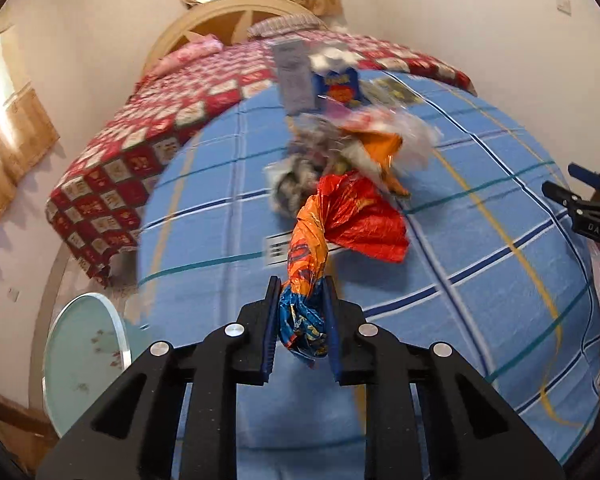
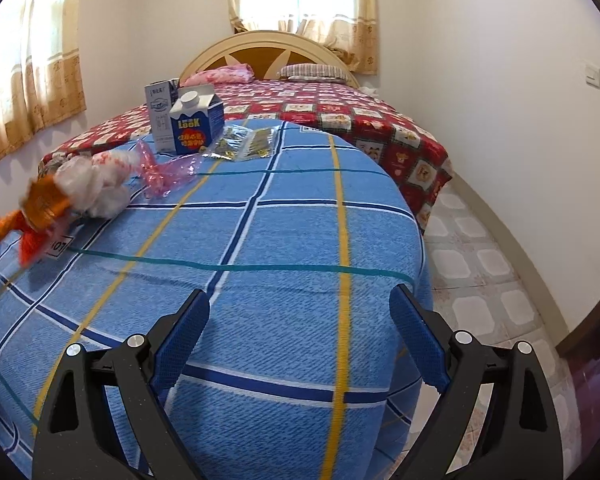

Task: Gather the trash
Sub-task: 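Grasp the foil candy wrapper with the left gripper while the right grasps the clear printed bag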

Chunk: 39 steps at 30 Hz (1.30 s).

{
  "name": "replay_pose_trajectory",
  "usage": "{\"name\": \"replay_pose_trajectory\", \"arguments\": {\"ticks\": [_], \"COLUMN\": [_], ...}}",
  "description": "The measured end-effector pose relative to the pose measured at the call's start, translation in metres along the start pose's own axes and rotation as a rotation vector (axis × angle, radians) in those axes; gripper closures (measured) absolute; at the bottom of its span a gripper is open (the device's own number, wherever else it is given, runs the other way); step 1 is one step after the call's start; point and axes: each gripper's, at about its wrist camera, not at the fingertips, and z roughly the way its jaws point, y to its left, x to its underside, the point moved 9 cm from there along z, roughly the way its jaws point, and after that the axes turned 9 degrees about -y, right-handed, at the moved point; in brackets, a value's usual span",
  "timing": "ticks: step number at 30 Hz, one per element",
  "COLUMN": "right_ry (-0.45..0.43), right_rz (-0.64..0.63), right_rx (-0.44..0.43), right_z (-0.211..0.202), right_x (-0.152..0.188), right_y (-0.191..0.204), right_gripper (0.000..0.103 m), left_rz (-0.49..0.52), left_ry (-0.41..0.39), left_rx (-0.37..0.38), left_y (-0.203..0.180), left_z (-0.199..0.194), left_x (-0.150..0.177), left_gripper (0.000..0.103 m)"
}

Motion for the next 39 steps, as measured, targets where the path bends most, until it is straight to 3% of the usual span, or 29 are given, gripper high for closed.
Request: {"name": "replay_pose_trajectory", "arguments": {"ticks": [4, 9, 17, 26, 33, 34, 36, 39], "right_ry": [0.001, -0.009, -0.028, -0.023, 0.087, 0.125, 0.161, 0.202], "right_rz": [-0.008, -0.025, -0.044, -0.041, -0.03, -0.006, 0.002, -0.004], "right_rx": [-0.012, -0.028, -0.118, -0.211, -0.269, -0.284, -0.295, -0.321], "right_z": [-0.001, -0.004, -0.003, 0.012, 0.035, 0.039, 0.041, 0.037], "right_x": [-0.002, -0.009, -0.039, -0.069, -0.061, -0.055, -0.05, -0.043], "right_y": [0.008, 0.021, 0.074, 0.147, 0.185, 0.185, 0.183, 0.181], "right_gripper": [0.013, 0.013, 0.013, 0.013, 0.015, 0.018, 0.047, 0.071], "left_rz": [-0.064, -0.053, -0.224, -0.231, -0.245, -0.247, -0.257, -0.272], "left_ry": [-0.014, -0.02, -0.029, -0.05, -0.048, -0.05, -0.049, -0.043], "left_rx": [-0.025, -0.057, -0.253, -0.322, -0.351, -0.354, -0.36, -0.359], "left_y": [0.03, 0.046, 0.128, 0.145, 0.163, 0.165, 0.171, 0.175], "left_z": [-0.019, -0.031, -0.024, -0.018, -0.016, -0.016, -0.016, -0.015], "left_x": [0.007, 0.016, 0.023, 0.034, 0.041, 0.042, 0.043, 0.047], "left_gripper": [0.083, 0.083, 0.082, 0.082, 0.082, 0.081, 0.081, 0.081]}}
